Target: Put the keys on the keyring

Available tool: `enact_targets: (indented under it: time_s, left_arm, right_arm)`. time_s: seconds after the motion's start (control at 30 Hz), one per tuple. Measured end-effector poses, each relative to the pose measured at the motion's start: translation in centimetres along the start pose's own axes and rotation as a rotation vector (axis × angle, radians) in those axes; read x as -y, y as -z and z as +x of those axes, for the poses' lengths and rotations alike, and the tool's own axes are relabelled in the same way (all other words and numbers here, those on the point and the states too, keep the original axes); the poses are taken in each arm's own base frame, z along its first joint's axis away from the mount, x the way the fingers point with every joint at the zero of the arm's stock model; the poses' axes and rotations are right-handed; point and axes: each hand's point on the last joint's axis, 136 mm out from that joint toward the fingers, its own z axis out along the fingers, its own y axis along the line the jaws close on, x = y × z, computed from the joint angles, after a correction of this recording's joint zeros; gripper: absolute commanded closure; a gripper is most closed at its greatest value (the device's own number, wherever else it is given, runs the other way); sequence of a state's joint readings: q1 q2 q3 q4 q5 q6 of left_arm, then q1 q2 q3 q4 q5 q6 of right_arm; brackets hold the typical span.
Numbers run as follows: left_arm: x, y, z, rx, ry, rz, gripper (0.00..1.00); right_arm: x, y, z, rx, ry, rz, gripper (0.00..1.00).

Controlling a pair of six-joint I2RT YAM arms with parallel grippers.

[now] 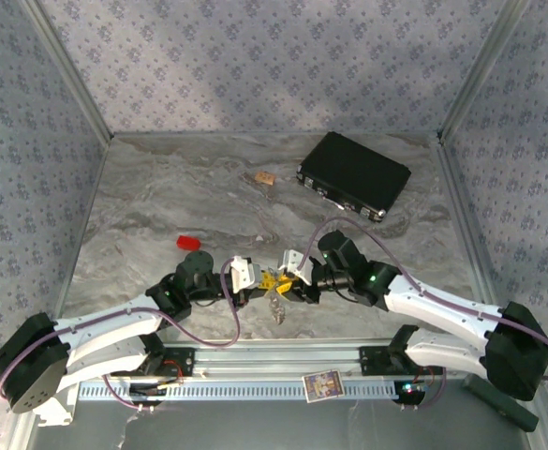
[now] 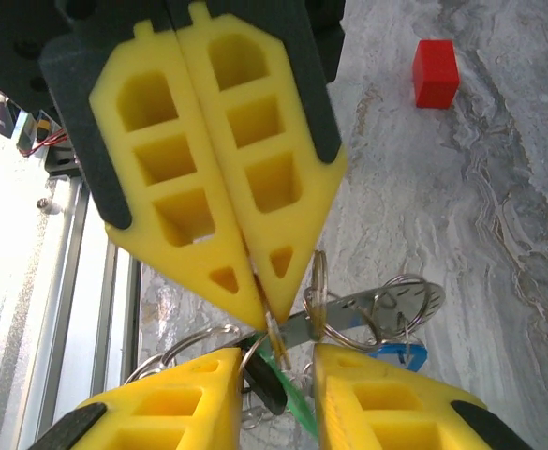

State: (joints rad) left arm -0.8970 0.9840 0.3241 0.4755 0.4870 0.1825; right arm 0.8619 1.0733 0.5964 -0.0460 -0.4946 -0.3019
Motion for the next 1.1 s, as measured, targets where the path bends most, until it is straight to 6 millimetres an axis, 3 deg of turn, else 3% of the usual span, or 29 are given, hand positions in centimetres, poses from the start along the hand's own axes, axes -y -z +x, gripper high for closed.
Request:
enact_targets:
  time_s: [0.5, 0.83, 0.97, 1.1]
  left_arm:
    - [0.0, 0.0, 0.0, 0.0, -0.008, 0.003, 1.0]
    - [0.1, 0.0, 0.0, 0.0, -0.011, 0.003, 1.0]
    - [0.1, 0.0, 0.0, 0.0, -0.011, 0.003, 1.0]
    - [0.1, 0.0, 0.1, -0.001, -0.015, 0.003, 1.0]
  right_arm:
    - [-0.5, -0.1, 1.9, -0.046, -0.031, -0.024, 0.83]
    - [-1.1, -1.0, 3.3, -0.091, -0.073, -0.071, 0.66]
    - [-1.0, -0.1, 2.4, -0.064, -0.057, -0.052, 0.65]
    - [-0.3, 1.7, 0.4, 0.015, -0.02, 0.0, 0.7]
